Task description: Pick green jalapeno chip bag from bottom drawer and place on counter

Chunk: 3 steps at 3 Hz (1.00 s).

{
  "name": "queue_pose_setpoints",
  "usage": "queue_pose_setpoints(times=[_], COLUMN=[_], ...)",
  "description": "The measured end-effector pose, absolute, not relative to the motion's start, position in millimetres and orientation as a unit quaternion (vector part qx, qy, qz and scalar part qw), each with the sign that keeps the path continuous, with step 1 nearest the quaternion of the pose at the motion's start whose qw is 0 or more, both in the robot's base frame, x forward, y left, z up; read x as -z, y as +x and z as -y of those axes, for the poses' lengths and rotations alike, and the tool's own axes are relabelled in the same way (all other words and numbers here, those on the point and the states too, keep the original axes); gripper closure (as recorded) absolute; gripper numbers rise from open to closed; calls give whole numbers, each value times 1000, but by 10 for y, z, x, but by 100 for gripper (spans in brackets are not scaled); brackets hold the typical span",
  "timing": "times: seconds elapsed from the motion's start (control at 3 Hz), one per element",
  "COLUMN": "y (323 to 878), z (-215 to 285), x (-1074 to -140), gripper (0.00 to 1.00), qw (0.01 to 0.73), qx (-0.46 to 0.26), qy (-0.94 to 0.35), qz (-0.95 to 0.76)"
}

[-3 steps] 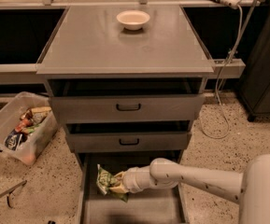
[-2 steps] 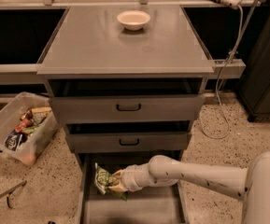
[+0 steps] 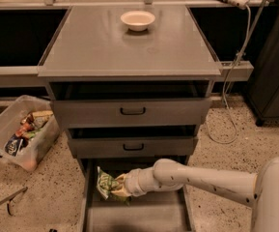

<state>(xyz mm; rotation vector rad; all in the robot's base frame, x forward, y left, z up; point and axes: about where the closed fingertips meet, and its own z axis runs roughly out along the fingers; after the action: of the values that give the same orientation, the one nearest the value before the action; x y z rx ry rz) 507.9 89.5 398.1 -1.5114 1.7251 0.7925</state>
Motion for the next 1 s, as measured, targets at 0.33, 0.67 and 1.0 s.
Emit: queue_pose_setpoints(times=[0.33, 0.67, 1.0], y=[5311, 5609, 5815], z=[-782, -563, -408], x=[-4653, -5822, -7025], gripper=[100, 100, 100], qw=[392, 456, 507], qx=[-299, -294, -303], qy=[-584, -574, -572], qz=[-645, -613, -569])
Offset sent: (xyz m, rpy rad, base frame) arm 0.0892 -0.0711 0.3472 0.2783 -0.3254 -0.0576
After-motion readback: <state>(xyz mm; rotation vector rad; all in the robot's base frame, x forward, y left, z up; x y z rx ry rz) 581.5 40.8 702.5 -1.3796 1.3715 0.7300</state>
